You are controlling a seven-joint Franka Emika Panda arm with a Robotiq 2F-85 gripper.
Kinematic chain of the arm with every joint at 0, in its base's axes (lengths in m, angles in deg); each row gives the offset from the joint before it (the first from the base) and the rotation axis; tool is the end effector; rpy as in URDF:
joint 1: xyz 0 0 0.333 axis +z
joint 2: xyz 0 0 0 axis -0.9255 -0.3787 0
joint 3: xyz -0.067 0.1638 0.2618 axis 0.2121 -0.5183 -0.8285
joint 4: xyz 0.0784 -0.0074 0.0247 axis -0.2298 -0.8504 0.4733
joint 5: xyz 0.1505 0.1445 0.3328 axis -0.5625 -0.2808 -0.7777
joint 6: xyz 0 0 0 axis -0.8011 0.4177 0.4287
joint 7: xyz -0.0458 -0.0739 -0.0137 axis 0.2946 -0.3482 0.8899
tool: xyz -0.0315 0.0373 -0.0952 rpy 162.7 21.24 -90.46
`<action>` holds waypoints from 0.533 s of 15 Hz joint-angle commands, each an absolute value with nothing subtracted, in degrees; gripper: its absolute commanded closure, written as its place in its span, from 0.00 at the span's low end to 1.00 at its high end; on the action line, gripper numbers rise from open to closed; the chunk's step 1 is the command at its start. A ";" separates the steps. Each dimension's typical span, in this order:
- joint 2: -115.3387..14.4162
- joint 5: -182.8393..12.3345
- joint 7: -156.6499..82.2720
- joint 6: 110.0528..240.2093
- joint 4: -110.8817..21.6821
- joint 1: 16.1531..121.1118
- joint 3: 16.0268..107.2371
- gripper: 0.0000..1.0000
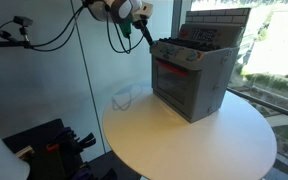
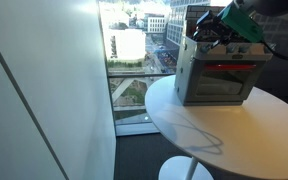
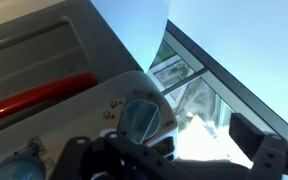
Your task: Turn the left knob anticlockwise
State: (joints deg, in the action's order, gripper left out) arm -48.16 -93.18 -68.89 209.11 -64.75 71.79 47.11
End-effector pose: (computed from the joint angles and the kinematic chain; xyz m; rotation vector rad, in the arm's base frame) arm 0.6328 0.1507 0.4368 -2.5426 0.6223 -0.8541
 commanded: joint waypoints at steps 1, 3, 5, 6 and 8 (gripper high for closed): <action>-49.25 -94.32 -68.73 209.37 -62.93 71.32 46.62 0.00; -49.33 -94.42 -68.71 209.27 -62.85 71.25 46.58 0.00; -49.44 -94.39 -68.82 209.21 -62.78 71.27 46.64 0.00; -49.51 -94.39 -68.87 209.17 -62.76 71.27 46.66 0.00; -49.59 -94.40 -68.88 209.16 -62.74 71.24 46.65 0.00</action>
